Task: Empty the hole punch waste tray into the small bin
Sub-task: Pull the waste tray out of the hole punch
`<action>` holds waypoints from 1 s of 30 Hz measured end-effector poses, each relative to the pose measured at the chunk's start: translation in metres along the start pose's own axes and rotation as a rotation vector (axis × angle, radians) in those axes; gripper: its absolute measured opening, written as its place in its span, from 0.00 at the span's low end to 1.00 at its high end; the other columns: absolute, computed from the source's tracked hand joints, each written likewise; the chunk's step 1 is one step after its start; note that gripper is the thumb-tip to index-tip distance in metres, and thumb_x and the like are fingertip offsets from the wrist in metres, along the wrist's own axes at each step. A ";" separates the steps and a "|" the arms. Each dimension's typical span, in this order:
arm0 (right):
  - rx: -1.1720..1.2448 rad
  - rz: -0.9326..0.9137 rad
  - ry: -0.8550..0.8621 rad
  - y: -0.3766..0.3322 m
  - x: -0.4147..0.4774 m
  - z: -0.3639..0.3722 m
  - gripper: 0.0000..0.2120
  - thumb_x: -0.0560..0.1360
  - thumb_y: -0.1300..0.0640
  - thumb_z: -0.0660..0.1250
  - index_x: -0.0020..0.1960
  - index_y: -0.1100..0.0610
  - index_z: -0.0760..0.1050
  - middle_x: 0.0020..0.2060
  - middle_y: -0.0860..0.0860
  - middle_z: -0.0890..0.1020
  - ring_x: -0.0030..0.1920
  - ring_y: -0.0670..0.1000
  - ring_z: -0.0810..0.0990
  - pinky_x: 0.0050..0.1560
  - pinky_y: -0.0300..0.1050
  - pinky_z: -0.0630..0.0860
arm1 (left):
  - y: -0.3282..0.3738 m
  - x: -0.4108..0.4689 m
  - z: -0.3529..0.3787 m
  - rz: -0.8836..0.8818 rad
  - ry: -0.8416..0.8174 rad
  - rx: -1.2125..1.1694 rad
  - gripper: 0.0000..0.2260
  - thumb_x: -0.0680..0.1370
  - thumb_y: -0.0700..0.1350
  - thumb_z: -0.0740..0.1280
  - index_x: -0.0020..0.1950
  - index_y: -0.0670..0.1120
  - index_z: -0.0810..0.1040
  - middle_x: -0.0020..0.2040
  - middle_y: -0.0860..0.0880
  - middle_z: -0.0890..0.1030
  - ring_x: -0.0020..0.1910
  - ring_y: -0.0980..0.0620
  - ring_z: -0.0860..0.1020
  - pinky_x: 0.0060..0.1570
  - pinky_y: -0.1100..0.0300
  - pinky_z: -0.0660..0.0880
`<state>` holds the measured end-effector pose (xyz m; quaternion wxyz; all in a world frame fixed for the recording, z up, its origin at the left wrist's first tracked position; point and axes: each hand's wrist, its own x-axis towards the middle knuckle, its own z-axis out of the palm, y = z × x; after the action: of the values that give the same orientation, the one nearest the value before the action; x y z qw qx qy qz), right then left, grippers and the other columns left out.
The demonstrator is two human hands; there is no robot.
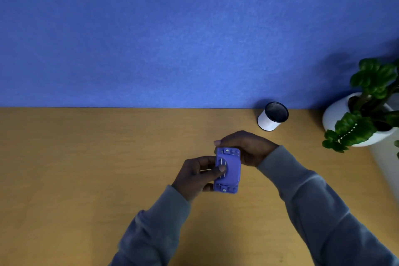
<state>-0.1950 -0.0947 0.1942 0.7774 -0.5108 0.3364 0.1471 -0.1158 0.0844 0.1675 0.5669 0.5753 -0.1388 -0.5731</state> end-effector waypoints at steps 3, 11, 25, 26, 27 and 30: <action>-0.025 0.071 -0.001 -0.009 0.002 -0.002 0.11 0.75 0.61 0.72 0.34 0.60 0.83 0.32 0.53 0.83 0.32 0.50 0.81 0.40 0.42 0.78 | 0.001 -0.002 0.003 0.022 -0.018 0.034 0.08 0.77 0.42 0.70 0.55 0.45 0.85 0.48 0.46 0.86 0.51 0.45 0.85 0.53 0.41 0.81; 0.172 0.172 0.074 0.006 0.012 0.000 0.08 0.71 0.63 0.73 0.34 0.57 0.87 0.36 0.53 0.81 0.34 0.50 0.78 0.40 0.43 0.78 | 0.004 -0.006 0.003 0.072 -0.022 0.038 0.08 0.75 0.45 0.71 0.53 0.48 0.86 0.46 0.45 0.86 0.49 0.47 0.85 0.50 0.44 0.82; 0.570 -0.138 0.155 0.036 0.007 0.008 0.15 0.76 0.47 0.70 0.53 0.58 0.82 0.42 0.55 0.81 0.41 0.54 0.81 0.48 0.50 0.78 | 0.010 0.005 0.006 -0.003 0.104 -0.091 0.05 0.75 0.40 0.72 0.48 0.45 0.87 0.43 0.46 0.86 0.44 0.47 0.84 0.43 0.51 0.81; 0.595 -0.189 0.187 0.044 0.005 0.007 0.15 0.77 0.48 0.69 0.54 0.60 0.82 0.45 0.56 0.82 0.45 0.55 0.81 0.54 0.53 0.78 | 0.013 0.007 0.005 -0.005 0.123 -0.115 0.04 0.75 0.40 0.72 0.46 0.45 0.87 0.41 0.46 0.86 0.42 0.47 0.84 0.42 0.51 0.80; 0.595 -0.240 0.203 0.053 0.002 0.007 0.16 0.79 0.50 0.67 0.56 0.61 0.82 0.49 0.58 0.83 0.49 0.57 0.81 0.59 0.57 0.77 | 0.015 0.008 0.004 -0.007 0.145 -0.142 0.04 0.75 0.39 0.72 0.44 0.44 0.87 0.41 0.46 0.86 0.41 0.47 0.84 0.42 0.51 0.80; 0.508 -0.347 0.201 0.080 -0.011 0.013 0.16 0.81 0.53 0.66 0.60 0.64 0.82 0.53 0.60 0.84 0.51 0.57 0.81 0.55 0.54 0.78 | 0.019 0.013 0.000 -0.004 0.208 -0.195 0.03 0.75 0.38 0.72 0.45 0.41 0.85 0.39 0.43 0.86 0.38 0.46 0.84 0.40 0.52 0.81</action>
<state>-0.2444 -0.0464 0.1494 0.8564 -0.3619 0.3455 -0.1276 -0.1025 0.0678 0.1762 0.6303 0.5740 -0.0215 -0.5223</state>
